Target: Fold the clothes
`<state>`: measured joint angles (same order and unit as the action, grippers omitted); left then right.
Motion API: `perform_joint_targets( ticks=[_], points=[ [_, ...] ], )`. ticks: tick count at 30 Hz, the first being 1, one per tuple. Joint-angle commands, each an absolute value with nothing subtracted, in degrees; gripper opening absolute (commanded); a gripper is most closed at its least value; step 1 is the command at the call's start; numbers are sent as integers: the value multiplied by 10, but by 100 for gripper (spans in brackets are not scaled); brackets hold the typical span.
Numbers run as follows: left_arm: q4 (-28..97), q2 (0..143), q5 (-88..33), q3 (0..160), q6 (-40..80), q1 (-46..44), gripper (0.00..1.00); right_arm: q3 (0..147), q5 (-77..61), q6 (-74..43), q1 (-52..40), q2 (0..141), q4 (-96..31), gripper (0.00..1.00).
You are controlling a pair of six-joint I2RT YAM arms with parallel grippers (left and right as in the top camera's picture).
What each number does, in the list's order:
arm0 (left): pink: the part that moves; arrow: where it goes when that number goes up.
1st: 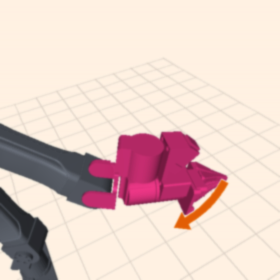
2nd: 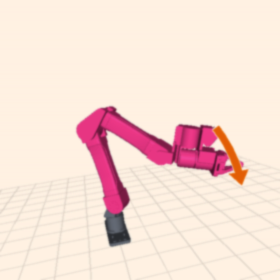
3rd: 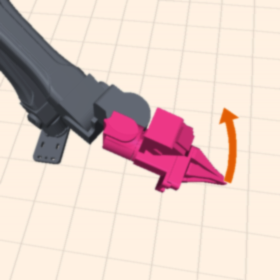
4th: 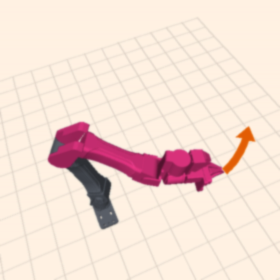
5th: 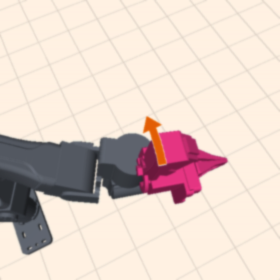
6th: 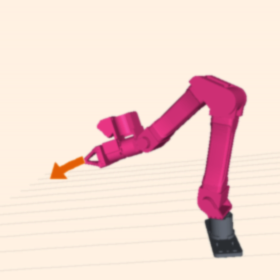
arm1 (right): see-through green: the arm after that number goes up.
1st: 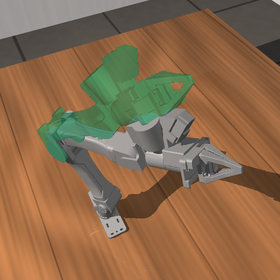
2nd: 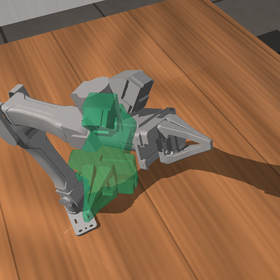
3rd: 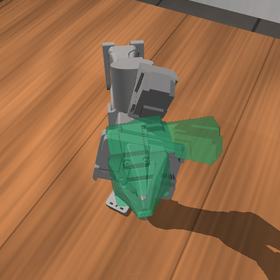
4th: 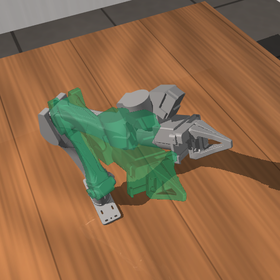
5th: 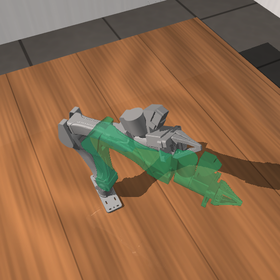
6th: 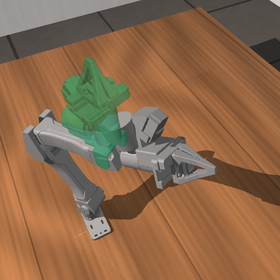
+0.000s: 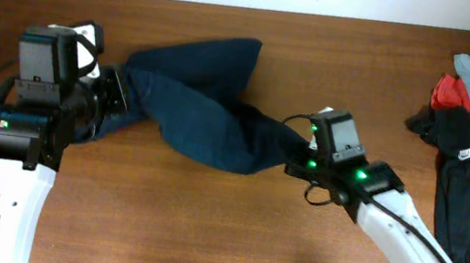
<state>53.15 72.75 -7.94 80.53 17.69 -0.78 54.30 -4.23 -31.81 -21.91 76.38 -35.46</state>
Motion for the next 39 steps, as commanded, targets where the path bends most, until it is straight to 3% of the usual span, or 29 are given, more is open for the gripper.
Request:
perform_joint_targets(
  ticks=[1, 6, 7, 11, 12, 16, 21, 24, 27, 37, 39],
  points=[
    [580, 720, -31, 821, 153, -5, 8, 543, -10, -272, -206, 716, -397, 6],
    [695, 720, 26, 821, 153, -5, 11, 543, -8, -263, -205, 705, -487, 6],
    [744, 720, 46, 821, 153, -5, 15, 543, -8, -246, -205, 705, -502, 10],
    [787, 720, 65, 821, 153, -5, 24, 543, 8, -242, -205, 705, -502, 73],
    [794, 720, 65, 821, 153, -5, 30, 543, 17, -242, -205, 705, -503, 83],
    [808, 720, 65, 820, 153, -5, 51, 543, 22, -244, -205, 707, -511, 95],
    [800, 727, 53, 793, 153, -5, 57, 543, 3, -279, -171, 749, -533, 97],
    [799, 739, 9, 761, 151, -5, 57, 543, -55, -234, -153, 790, -530, 96],
    [780, 749, -5, 708, 151, -5, 69, 543, -58, -212, -153, 804, -521, 98],
    [635, 824, -103, 506, 158, -5, 68, 543, -144, -137, -153, 783, -492, 99],
    [600, 839, -103, 488, 158, -5, 63, 543, -144, -137, -153, 783, -490, 99]
  ],
)
